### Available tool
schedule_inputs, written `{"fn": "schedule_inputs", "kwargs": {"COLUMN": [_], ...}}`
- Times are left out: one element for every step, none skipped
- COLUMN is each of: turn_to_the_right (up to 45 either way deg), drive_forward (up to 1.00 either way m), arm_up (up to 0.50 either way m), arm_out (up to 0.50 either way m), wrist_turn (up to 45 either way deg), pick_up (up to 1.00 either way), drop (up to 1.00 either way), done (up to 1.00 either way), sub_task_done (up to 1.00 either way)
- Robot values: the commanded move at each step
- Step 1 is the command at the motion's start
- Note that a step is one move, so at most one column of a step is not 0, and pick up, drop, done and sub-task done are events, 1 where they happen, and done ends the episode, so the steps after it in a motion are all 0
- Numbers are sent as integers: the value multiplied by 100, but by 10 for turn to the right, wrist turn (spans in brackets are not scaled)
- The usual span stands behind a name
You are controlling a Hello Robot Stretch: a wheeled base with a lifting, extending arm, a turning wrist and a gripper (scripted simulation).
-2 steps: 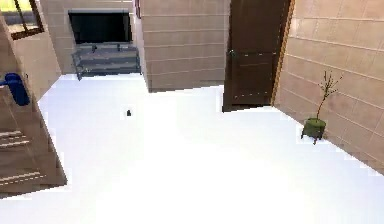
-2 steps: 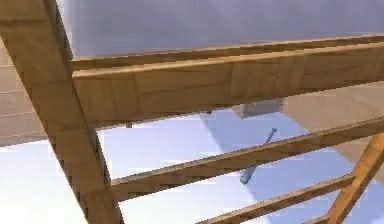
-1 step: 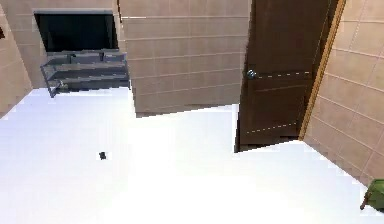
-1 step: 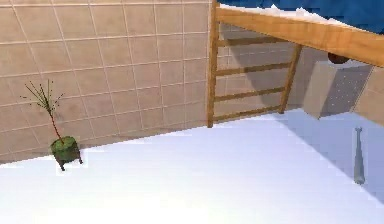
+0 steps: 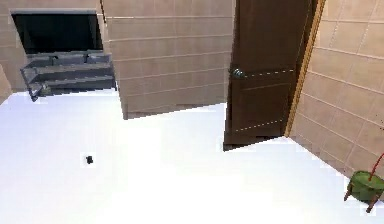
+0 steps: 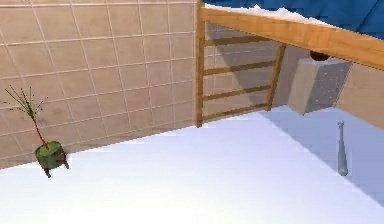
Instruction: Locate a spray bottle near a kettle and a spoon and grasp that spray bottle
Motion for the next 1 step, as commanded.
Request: {"fn": "schedule_inputs", "kwargs": {"turn_to_the_right": [0], "drive_forward": [100], "arm_up": [0], "arm_out": [0], "wrist_turn": [0], "pick_up": [0], "drop": [0], "done": [0], "sub_task_done": [0]}}
